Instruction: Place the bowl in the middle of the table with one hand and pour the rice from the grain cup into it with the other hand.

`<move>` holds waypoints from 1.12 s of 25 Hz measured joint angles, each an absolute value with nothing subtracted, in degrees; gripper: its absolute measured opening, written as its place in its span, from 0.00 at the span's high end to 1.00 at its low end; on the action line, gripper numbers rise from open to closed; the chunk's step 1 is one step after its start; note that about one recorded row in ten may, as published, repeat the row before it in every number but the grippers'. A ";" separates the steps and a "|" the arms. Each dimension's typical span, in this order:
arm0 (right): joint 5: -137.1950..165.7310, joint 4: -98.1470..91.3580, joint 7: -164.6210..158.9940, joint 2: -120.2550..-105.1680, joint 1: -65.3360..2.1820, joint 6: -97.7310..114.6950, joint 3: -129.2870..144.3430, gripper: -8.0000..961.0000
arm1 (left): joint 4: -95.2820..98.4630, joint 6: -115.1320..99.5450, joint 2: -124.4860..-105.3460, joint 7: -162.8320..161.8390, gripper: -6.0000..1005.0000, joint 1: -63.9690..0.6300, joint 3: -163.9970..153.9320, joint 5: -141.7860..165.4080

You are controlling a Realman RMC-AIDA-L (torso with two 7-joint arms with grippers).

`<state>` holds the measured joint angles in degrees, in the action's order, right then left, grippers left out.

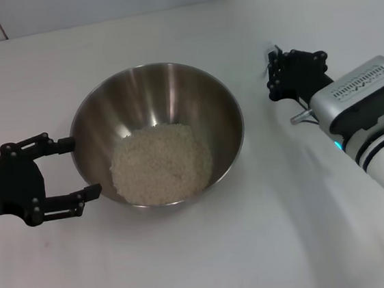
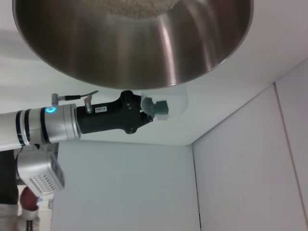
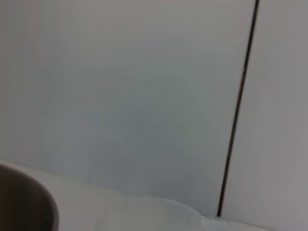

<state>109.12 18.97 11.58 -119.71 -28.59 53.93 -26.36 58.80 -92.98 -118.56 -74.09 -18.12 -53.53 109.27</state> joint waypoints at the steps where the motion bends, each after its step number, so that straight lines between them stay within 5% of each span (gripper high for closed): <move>1: 109.14 18.97 11.57 -119.69 -28.74 53.28 -26.37 0.86 | 58.80 -92.98 -118.56 -74.09 0.14 -18.15 -53.52 109.29; 15: 109.25 21.56 11.35 -119.49 -25.27 52.00 -24.05 0.82 | 58.59 -92.45 -118.57 -74.09 0.14 -18.64 -53.61 109.42; 24: 109.33 25.25 10.23 -118.73 -13.48 64.01 -24.12 0.31 | 58.42 -92.45 -118.57 -74.09 0.14 -18.77 -53.69 109.43; 28: 112.87 24.79 -1.47 -115.08 -9.85 74.90 -23.43 0.18 | 58.29 -92.46 -118.64 -74.09 0.14 -18.97 -53.70 109.40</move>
<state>112.87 24.79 -1.47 -115.08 -9.85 74.90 -23.43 58.29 -92.46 -118.64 -74.09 -18.97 -53.70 109.40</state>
